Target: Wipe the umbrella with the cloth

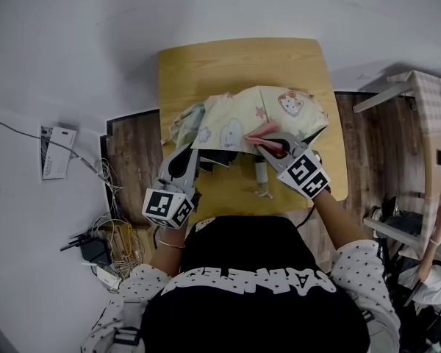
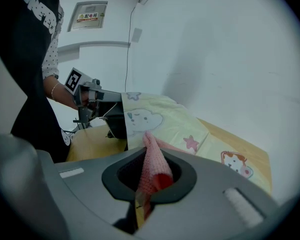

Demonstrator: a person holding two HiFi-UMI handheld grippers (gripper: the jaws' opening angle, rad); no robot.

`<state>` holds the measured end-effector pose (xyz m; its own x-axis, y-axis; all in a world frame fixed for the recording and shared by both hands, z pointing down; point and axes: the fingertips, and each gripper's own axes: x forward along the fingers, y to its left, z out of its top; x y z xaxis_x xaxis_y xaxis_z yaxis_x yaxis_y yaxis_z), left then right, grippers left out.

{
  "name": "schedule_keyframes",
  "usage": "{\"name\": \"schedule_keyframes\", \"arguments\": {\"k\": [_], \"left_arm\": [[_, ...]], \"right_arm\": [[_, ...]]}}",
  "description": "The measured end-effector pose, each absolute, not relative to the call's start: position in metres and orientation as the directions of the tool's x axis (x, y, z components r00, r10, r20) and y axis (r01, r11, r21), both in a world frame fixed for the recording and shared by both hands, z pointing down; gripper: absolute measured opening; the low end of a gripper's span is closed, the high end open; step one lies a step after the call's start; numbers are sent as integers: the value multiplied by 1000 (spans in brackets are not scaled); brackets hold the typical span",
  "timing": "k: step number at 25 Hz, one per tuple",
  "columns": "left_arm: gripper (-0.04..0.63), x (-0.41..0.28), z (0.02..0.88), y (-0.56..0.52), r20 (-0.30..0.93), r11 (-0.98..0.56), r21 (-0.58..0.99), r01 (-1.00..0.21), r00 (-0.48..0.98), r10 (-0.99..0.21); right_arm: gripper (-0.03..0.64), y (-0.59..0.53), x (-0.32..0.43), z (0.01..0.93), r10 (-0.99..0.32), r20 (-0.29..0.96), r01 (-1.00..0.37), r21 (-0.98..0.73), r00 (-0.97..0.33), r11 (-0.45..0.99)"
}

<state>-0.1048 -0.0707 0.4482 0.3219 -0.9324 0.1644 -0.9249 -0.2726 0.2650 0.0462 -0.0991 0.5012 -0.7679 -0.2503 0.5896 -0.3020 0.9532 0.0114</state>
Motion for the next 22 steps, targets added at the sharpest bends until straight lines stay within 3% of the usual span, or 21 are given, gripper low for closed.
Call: {"name": "schedule_keyframes", "arguments": {"k": [22], "left_arm": [[2,-102,450,-72,173,-272,263,-926,322,-931]], "right_arm": [[34,-61,62,503,-154,589,-241,-72,-793,968]]}}
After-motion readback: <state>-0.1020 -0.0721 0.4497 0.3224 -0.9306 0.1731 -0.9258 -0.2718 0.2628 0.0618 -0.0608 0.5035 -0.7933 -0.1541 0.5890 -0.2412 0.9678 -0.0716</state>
